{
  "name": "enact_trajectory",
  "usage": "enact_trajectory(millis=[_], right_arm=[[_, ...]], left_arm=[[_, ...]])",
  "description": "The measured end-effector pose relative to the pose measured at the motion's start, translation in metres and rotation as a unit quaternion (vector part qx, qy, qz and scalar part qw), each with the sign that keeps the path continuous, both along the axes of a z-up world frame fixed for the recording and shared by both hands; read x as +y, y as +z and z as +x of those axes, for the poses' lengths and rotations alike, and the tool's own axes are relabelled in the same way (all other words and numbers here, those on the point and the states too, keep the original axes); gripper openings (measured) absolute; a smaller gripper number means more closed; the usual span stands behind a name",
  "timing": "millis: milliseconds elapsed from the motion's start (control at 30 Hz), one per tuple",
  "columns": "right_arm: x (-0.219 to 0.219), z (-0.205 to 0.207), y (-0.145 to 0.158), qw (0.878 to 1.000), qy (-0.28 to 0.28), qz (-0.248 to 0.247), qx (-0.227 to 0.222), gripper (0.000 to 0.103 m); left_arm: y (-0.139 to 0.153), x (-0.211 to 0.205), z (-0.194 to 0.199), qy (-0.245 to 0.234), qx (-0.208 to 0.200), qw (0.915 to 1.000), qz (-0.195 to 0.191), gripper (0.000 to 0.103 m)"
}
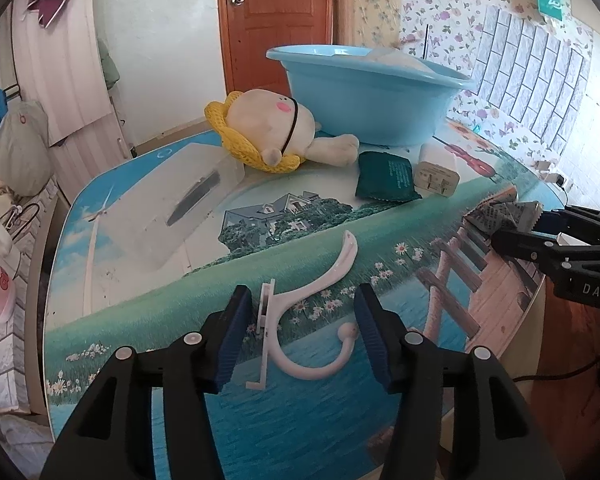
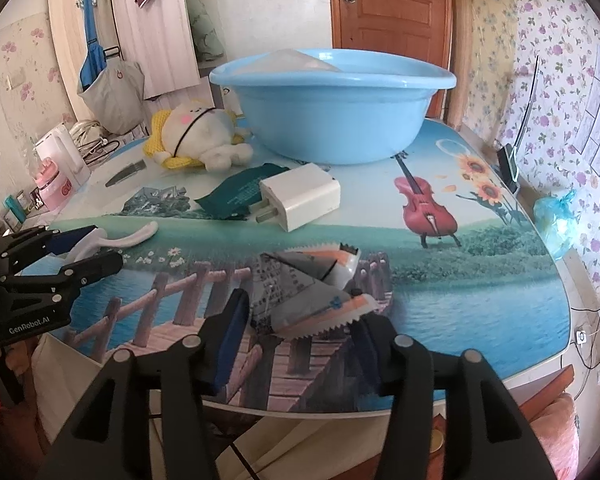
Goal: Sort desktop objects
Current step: 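Lift the hook with the left tool while the right tool lifts the packet toward the basin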
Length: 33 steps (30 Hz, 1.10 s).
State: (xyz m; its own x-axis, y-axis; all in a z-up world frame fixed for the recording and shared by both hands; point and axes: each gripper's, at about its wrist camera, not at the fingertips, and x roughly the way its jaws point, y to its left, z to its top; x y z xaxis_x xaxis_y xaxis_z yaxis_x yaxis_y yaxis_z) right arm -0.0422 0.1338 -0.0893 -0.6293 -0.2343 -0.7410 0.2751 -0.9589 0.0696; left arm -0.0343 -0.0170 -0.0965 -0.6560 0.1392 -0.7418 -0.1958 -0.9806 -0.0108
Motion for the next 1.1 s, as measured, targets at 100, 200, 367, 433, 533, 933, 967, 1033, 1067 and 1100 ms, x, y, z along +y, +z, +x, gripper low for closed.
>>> enact_trajectory(millis=[100, 200, 367, 433, 533, 933, 967, 1033, 1067, 1100], right_arm=[[-0.001, -0.001, -0.001, 1.0, 0.0, 0.004, 0.004, 0.053], [0.0, 0.001, 0.001, 1.0, -0.006, -0.001, 0.01, 0.048], [0.001, 0.002, 0.006, 1.0, 0.0, -0.007, 0.022, 0.038], [0.001, 0.004, 0.009, 1.0, 0.003, -0.009, 0.028, 0.037], [0.001, 0.006, 0.013, 0.999, 0.006, -0.016, 0.036, 0.036], [0.004, 0.002, 0.008, 0.999, 0.006, -0.025, 0.02, 0.037], [0.004, 0.001, 0.007, 0.999, 0.006, -0.027, 0.018, 0.037], [0.004, 0.001, 0.006, 0.999, 0.006, -0.028, 0.016, 0.037], [0.004, 0.001, 0.006, 0.999, 0.006, -0.028, 0.015, 0.037], [0.004, 0.001, 0.005, 0.999, 0.007, -0.028, 0.014, 0.037]], left_arm=[[0.0, 0.0, -0.001, 0.001, 0.003, 1.0, 0.0, 0.054], [0.0, -0.001, -0.002, 0.003, 0.005, 1.0, 0.003, 0.051], [0.002, -0.002, -0.001, -0.002, 0.008, 0.9999, 0.007, 0.037], [0.003, -0.002, 0.0, -0.002, 0.008, 0.9999, 0.009, 0.03], [0.007, -0.003, 0.0, -0.003, 0.013, 0.9999, 0.011, 0.028], [0.011, -0.008, 0.003, -0.004, 0.012, 0.9998, 0.014, 0.067], [0.012, -0.009, 0.006, -0.007, 0.015, 0.9997, 0.017, 0.079], [0.012, -0.01, 0.012, -0.016, 0.018, 0.9995, 0.02, 0.081], [0.011, -0.009, 0.013, -0.02, 0.017, 0.9995, 0.017, 0.081], [0.01, -0.008, 0.015, -0.023, 0.015, 0.9995, 0.013, 0.082]])
